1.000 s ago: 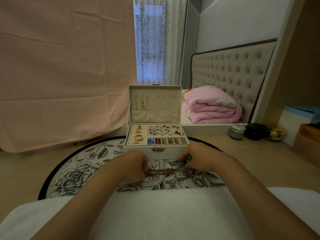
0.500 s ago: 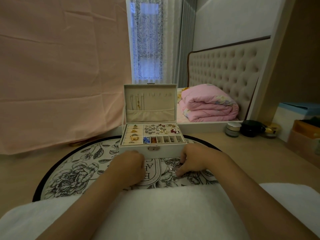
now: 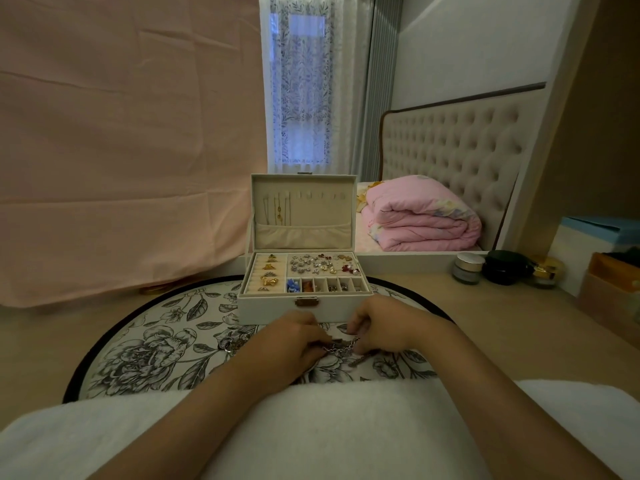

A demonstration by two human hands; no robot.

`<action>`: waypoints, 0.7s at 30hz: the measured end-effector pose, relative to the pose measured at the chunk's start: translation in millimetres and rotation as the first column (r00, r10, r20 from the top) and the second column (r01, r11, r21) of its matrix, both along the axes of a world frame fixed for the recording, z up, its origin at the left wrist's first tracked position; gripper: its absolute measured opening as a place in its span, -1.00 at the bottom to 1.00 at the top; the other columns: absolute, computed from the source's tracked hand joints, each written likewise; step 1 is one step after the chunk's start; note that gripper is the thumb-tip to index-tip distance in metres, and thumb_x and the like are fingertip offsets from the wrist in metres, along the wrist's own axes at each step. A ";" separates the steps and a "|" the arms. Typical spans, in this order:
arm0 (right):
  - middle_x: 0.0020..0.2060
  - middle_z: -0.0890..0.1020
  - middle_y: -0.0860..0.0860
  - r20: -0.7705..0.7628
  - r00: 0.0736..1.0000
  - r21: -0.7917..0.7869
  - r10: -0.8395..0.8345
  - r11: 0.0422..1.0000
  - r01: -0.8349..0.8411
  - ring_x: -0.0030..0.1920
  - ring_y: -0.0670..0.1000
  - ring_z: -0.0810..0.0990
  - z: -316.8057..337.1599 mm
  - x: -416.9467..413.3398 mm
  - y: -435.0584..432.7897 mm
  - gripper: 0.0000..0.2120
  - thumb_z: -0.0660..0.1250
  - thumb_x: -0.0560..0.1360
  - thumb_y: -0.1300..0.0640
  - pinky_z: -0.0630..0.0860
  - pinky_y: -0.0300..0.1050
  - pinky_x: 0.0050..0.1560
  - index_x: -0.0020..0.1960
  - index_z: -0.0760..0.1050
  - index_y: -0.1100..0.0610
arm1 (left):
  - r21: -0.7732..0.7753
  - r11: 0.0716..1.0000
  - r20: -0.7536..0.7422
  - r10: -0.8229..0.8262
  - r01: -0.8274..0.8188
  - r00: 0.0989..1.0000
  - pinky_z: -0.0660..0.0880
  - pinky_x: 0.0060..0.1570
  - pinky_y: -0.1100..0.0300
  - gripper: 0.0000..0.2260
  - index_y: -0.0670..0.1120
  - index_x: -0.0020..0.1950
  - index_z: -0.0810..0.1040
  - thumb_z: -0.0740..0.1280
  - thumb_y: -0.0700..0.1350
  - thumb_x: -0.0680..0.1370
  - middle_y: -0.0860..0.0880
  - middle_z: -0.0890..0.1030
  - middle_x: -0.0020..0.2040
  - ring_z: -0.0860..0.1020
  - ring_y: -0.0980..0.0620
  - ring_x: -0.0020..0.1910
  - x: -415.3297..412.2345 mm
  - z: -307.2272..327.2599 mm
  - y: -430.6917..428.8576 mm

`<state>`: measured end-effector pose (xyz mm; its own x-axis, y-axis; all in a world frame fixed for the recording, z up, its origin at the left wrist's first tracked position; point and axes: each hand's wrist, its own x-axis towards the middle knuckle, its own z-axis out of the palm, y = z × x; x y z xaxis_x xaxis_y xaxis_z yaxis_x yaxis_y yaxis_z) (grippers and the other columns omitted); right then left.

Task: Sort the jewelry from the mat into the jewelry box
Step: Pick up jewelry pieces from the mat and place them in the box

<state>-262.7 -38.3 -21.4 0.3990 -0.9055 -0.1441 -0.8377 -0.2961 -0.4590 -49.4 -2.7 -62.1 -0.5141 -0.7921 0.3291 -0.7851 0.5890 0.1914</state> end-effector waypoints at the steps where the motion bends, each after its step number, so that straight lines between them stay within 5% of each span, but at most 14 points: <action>1: -0.15 0.58 -0.19 -0.007 1.000 0.000 -0.011 1.000 0.011 -0.08 -0.13 0.58 0.4 0.2 0.9 -0.68 0.57 0.41 0.07 0.54 -0.19 0.02 0.15 0.65 0.01 | -0.031 0.999 0.037 0.021 -0.020 0.999 0.48 0.10 0.18 -0.75 0.10 0.28 0.58 0.29 0.04 0.61 0.09 0.54 0.13 0.47 0.12 0.13 2.8 1.7 1.4; 8: -0.19 0.63 -0.14 0.083 0.993 -0.001 0.082 0.997 -0.082 -0.14 -0.15 0.59 -1.6 15.7 7.8 -0.89 0.53 0.45 0.10 0.50 -0.27 -0.12 -0.05 0.65 -0.01 | -0.123 0.981 0.237 0.175 -0.149 0.956 0.49 -0.03 0.14 -0.74 0.08 0.07 0.58 0.22 0.20 0.59 0.12 0.54 0.01 0.50 0.10 0.00 20.9 15.1 2.7; 11: -0.18 0.63 -0.13 0.128 0.987 -0.056 0.099 0.994 -0.092 -0.15 -0.15 0.58 -4.0 21.4 8.5 -0.91 0.52 0.46 0.12 0.47 -0.29 -0.15 -0.08 0.63 -0.01 | -0.122 0.978 0.064 0.175 -0.166 0.982 0.47 0.01 0.20 -0.72 0.12 0.08 0.58 0.25 0.26 0.56 0.18 0.55 0.01 0.48 0.17 0.01 19.1 11.1 3.6; 16: -0.19 0.70 0.01 0.427 0.904 -0.071 0.031 0.997 0.000 -0.26 -0.13 0.60 -8.0 23.5 3.6 -0.92 0.50 0.47 0.18 0.56 -0.15 -0.16 -0.11 0.67 0.00 | 0.255 0.966 -0.390 0.132 -0.031 0.911 0.47 0.09 0.36 -0.59 0.19 0.37 0.44 0.41 0.01 0.54 0.25 0.62 -0.02 0.54 0.33 0.03 5.7 0.1 3.8; 21: -0.29 0.69 -0.05 0.640 0.768 0.022 -0.018 1.000 0.004 -0.21 -0.09 0.62 -3.3 25.5 5.8 -0.91 0.46 0.50 0.27 0.56 -0.15 -0.07 -0.08 0.67 0.09 | 0.130 0.991 -0.175 0.050 -0.027 0.983 0.38 -0.01 0.33 -0.71 0.15 0.27 0.58 0.41 0.00 0.55 0.17 0.56 -0.01 0.46 0.22 -0.02 11.7 -3.8 -6.4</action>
<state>-237.1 -32.5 -24.8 0.3948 -0.9103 0.1246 -0.3511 -0.2748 -0.8951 -37.7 -9.1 -65.9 -0.4247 -0.8514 0.3079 -0.7539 0.5209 0.4005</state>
